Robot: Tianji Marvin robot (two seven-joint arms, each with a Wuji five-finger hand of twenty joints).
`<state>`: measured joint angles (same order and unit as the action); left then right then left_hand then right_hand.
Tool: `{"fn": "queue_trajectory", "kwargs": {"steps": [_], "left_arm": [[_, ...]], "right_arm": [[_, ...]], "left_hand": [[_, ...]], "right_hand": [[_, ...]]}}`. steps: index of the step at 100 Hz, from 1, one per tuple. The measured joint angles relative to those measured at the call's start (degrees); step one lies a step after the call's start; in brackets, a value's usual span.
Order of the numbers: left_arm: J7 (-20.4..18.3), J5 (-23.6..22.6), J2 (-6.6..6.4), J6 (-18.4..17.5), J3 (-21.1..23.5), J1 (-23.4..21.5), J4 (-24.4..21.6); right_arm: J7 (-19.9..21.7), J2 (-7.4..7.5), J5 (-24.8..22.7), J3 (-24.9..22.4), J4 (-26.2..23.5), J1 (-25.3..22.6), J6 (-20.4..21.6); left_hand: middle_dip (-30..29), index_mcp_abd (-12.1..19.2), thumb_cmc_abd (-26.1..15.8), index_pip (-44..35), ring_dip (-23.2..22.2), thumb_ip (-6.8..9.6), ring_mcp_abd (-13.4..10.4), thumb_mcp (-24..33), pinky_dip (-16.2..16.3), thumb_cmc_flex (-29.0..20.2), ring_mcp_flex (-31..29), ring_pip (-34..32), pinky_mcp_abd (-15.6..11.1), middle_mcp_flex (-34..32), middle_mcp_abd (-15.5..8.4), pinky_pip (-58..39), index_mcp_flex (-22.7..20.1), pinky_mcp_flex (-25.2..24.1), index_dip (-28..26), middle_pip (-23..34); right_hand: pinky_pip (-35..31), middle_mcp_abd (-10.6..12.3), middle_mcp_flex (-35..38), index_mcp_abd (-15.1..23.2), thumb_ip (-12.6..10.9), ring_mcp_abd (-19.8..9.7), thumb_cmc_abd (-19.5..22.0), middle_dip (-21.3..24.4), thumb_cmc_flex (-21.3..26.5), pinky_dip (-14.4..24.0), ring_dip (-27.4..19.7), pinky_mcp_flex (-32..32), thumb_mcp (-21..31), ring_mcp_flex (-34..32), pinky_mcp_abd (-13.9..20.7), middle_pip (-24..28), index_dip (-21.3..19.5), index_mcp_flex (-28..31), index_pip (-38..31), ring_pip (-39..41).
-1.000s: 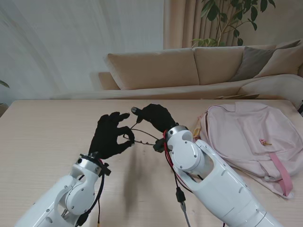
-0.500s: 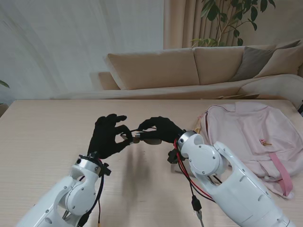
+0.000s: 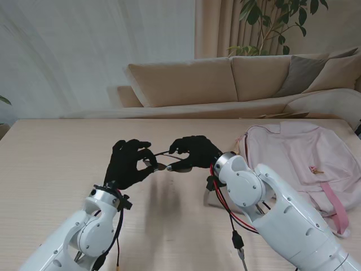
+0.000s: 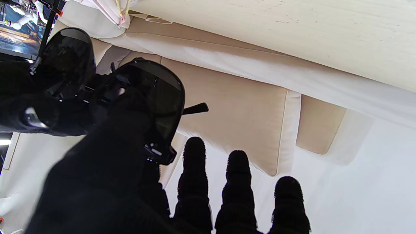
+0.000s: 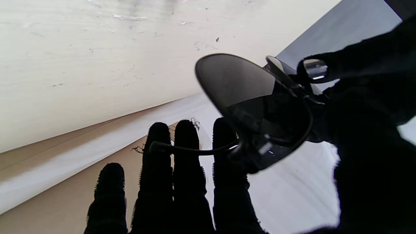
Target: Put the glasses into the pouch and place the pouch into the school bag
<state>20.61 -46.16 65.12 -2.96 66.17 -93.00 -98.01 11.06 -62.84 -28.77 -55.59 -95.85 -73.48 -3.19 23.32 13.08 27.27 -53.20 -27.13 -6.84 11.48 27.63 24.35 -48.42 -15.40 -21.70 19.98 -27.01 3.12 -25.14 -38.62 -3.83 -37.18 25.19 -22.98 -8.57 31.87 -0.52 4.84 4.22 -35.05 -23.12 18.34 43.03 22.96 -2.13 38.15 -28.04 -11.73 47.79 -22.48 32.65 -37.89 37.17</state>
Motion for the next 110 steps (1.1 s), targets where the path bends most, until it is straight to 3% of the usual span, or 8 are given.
{"fn": "queue_trajectory", "kwargs": {"steps": [40,48,58,62,69,73,86,110], "left_arm": [[0.4,-0.3,-0.01,0.0,0.5,-0.4,-0.2],[0.5,-0.2,-0.01,0.0,0.5,-0.4,-0.2],[0.4,-0.3,-0.01,-0.1,0.5,-0.4,-0.2],[0.4,-0.4,-0.01,-0.2,0.5,-0.4,-0.2],[0.4,-0.6,-0.01,-0.3,0.5,-0.4,-0.2],[0.4,-0.6,-0.02,-0.4,0.5,-0.4,-0.2],[0.4,-0.6,-0.03,-0.5,0.5,-0.3,-0.1],[-0.4,0.1,-0.06,-0.2,0.3,0.1,0.3]], "right_arm": [[3.9,1.47,-4.4,-0.6,0.9,1.0,5.2],[3.4,1.56,-5.9,-0.3,1.4,1.3,6.1],[0.5,1.52,-7.7,0.4,2.1,1.6,6.3],[-0.4,1.46,-7.6,0.6,2.2,1.7,6.1],[-0.5,1.36,-7.6,1.0,2.3,1.8,5.6],[-0.8,1.27,-7.6,1.2,2.3,1.8,5.3],[-3.5,0.85,-7.8,2.1,3.1,2.0,5.4],[-8.7,-0.35,-8.1,2.4,5.1,2.0,7.4]], "left_hand": [[0.0,0.0,0.0,0.0,0.0,0.00,0.0,0.0,-0.7,0.0,0.0,0.0,0.0,0.0,0.0,-1.3,0.0,0.0,-0.1,0.0],[0.0,0.0,0.0,0.0,0.0,0.00,0.0,0.0,-0.8,0.0,0.0,0.0,0.0,0.0,0.0,-1.4,0.0,0.0,-0.1,0.0],[0.0,0.0,0.0,0.0,0.0,0.00,0.0,0.0,-1.4,0.0,0.0,0.0,0.0,0.0,-0.1,-1.4,0.0,0.0,-0.1,-0.1],[0.0,0.0,0.0,0.0,0.0,0.00,0.0,0.0,-1.4,0.0,0.0,0.0,0.0,0.0,-0.1,-1.4,0.0,0.0,-0.1,-0.1],[0.0,0.0,0.0,0.0,0.0,0.00,0.0,0.0,-1.8,0.0,0.0,0.0,0.0,0.1,-0.1,-1.4,0.0,0.0,-0.1,-0.1],[0.0,0.0,0.0,0.0,0.0,0.00,0.0,0.0,-2.0,0.0,0.0,0.0,0.0,0.1,-0.1,-1.4,0.0,0.0,-0.1,-0.1],[0.0,0.0,0.0,0.0,0.0,0.00,0.0,0.0,-2.2,0.0,0.0,0.0,0.0,0.1,-0.1,-1.4,0.1,0.0,-0.1,-0.1],[0.1,0.0,-0.8,-0.4,0.0,0.00,0.0,-3.1,-2.8,-1.5,-0.1,0.0,0.0,0.1,-0.2,-1.4,0.7,0.0,-0.1,-0.1]], "right_hand": [[0.0,1.6,0.0,0.6,0.0,-0.7,0.3,-0.1,0.0,-0.4,0.6,-1.0,-0.6,-1.2,-0.7,0.5,0.0,-3.0,-0.8,0.8],[-0.1,1.7,0.6,1.6,0.1,-1.0,0.2,-0.3,4.4,-0.5,0.9,-1.8,-1.5,-2.9,-1.3,1.5,0.0,-2.9,-2.7,2.3],[-10.6,2.2,5.5,2.9,0.2,-1.0,0.0,-1.3,8.1,-5.8,1.6,-0.8,-2.0,-6.0,-1.6,3.4,-0.8,0.4,-5.1,4.1],[-18.3,2.3,6.7,3.5,0.7,-1.0,-0.6,-1.6,8.1,-9.4,2.1,0.9,3.1,-6.9,-1.6,3.7,-1.5,1.7,-5.7,4.9],[-29.3,2.3,8.4,3.6,3.1,-0.9,-7.5,-2.4,5.9,-14.9,2.4,3.5,20.6,-8.1,-1.6,4.4,-2.8,3.9,-6.9,5.8],[-33.3,2.3,11.3,3.8,4.6,-0.8,-9.2,-3.0,5.2,-17.2,2.7,3.7,25.3,-10.2,-1.7,4.5,-3.0,5.8,-7.6,6.5],[-40.0,2.3,20.0,7.4,12.8,-0.5,-12.0,-4.7,7.3,-22.5,2.7,2.9,27.1,-17.3,-1.7,5.0,3.9,10.3,-17.8,8.5],[-42.3,3.0,35.3,9.0,12.8,0.7,-13.5,-5.6,9.9,-22.6,2.1,-1.7,30.6,-28.3,-3.9,5.6,5.9,22.7,-22.4,10.5]]}}
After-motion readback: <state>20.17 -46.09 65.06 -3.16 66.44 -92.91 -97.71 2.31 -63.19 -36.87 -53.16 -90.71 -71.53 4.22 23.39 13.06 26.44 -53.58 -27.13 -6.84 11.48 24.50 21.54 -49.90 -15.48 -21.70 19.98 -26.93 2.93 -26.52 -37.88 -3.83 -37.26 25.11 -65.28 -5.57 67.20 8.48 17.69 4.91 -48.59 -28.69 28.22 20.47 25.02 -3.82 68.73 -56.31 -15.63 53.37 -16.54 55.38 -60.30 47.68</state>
